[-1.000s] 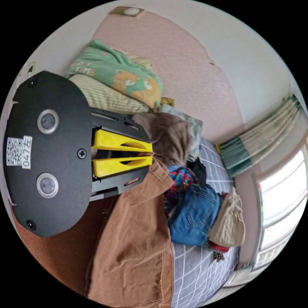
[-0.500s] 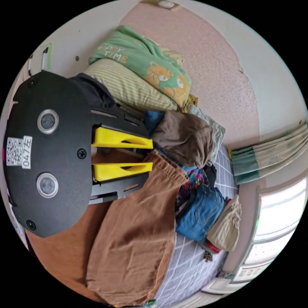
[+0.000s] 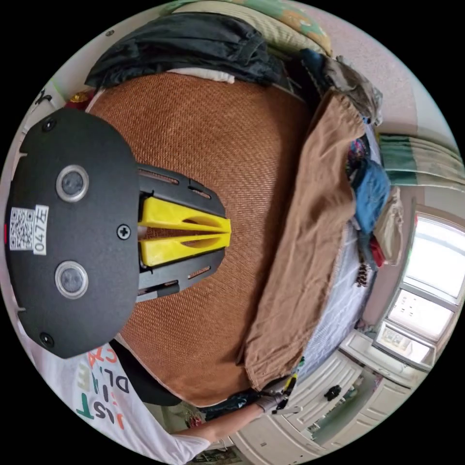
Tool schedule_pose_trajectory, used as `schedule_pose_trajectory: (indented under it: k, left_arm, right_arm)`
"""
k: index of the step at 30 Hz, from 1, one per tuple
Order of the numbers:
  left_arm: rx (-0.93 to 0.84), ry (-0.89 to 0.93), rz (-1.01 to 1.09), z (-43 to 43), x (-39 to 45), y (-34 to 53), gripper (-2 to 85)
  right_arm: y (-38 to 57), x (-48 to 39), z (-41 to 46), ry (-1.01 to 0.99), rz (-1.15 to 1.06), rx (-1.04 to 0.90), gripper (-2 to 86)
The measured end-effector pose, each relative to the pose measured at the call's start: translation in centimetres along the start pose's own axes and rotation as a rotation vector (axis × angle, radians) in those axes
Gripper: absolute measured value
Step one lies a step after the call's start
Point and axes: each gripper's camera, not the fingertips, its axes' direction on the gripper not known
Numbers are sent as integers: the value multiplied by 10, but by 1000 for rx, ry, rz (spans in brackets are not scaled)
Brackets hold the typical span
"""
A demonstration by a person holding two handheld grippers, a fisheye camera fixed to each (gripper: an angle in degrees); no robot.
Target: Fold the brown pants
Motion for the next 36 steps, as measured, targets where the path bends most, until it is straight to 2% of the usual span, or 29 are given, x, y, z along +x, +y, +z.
schedule_pose_trajectory:
  k: [5,8,11,13,16,17,19,21,23,25,29,36]
  left_arm:
    - [17,5,2,9,-2,6,-10]
    - [12,-30,20,13,7,7,-10]
    - [19,17,-21,14,-2,11,-10]
    - [26,69,-58,14,-12,15,-10]
    - [37,119,-100,13,-19,21,-10]
    - [42,124,-104,12,-18,23,-10]
    - [49,128,-109,10,-16,26,-10]
    - [54,131,-128,8,-13,29,-10]
    - [51,112,-132,5,-2,30,-10]
    - [42,75,-115,1,11,28,-10]
    - [-2,-51,-51,-7,53,21,-10]
    - [-49,-157,61,-13,95,17,-10]
  right_arm:
    - [-26,2,32,-50,30,-45,33]
    - [-20,-24,17,2,-85,-33,1]
    - [17,-55,-52,-185,-267,105,-9]
    - [85,-78,-136,-475,-525,241,-12]
    - [204,-81,-235,-627,-825,346,-11]
    - [226,-74,-251,-637,-845,360,-11]
    - [284,-23,-282,-600,-729,344,-9]
    - [297,23,-274,-433,-493,292,-3]
    - [297,46,-264,-380,-410,257,18]
    - [275,48,-251,-377,-362,258,55]
    - [212,14,-213,-322,-373,264,73]
    - [65,-23,-90,-81,-295,96,108]
